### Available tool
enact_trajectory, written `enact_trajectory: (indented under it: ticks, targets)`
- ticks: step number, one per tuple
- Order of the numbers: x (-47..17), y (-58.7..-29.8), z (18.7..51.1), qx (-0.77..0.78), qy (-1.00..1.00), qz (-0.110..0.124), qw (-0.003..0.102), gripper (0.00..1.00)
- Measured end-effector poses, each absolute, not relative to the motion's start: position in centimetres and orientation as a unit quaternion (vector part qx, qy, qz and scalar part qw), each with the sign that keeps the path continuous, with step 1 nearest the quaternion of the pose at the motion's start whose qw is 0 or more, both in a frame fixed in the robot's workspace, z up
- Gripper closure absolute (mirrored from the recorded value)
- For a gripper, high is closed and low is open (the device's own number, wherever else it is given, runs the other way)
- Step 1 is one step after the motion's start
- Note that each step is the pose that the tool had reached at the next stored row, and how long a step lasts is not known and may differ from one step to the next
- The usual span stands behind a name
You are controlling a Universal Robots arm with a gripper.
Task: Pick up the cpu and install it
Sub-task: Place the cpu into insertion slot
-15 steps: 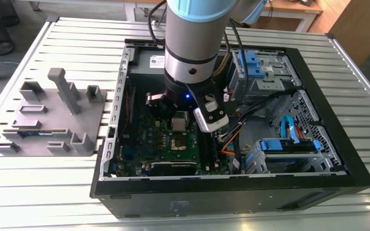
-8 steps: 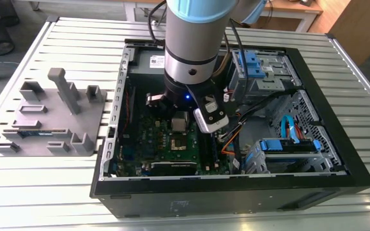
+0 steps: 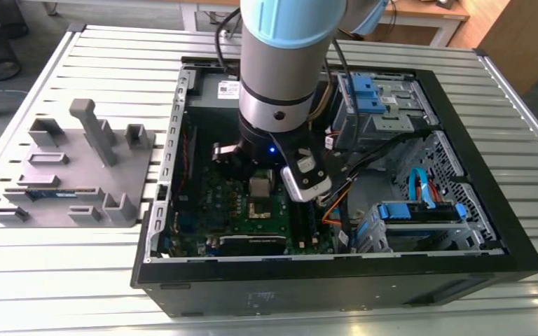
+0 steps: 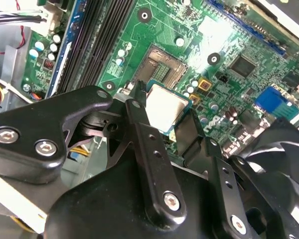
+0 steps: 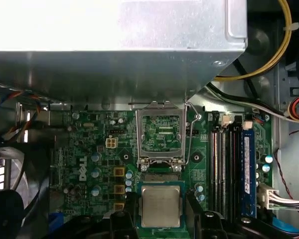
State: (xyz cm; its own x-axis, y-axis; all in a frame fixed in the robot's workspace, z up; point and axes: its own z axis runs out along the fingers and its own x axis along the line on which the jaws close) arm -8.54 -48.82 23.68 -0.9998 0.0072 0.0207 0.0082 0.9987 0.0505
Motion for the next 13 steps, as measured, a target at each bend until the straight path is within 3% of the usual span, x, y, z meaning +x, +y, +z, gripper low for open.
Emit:
enact_trajectory:
  ticks: [13]
  targets:
    - [-8.5, -49.9, 22.2, -0.004, -1.0, -0.025, 0.01, 0.53]
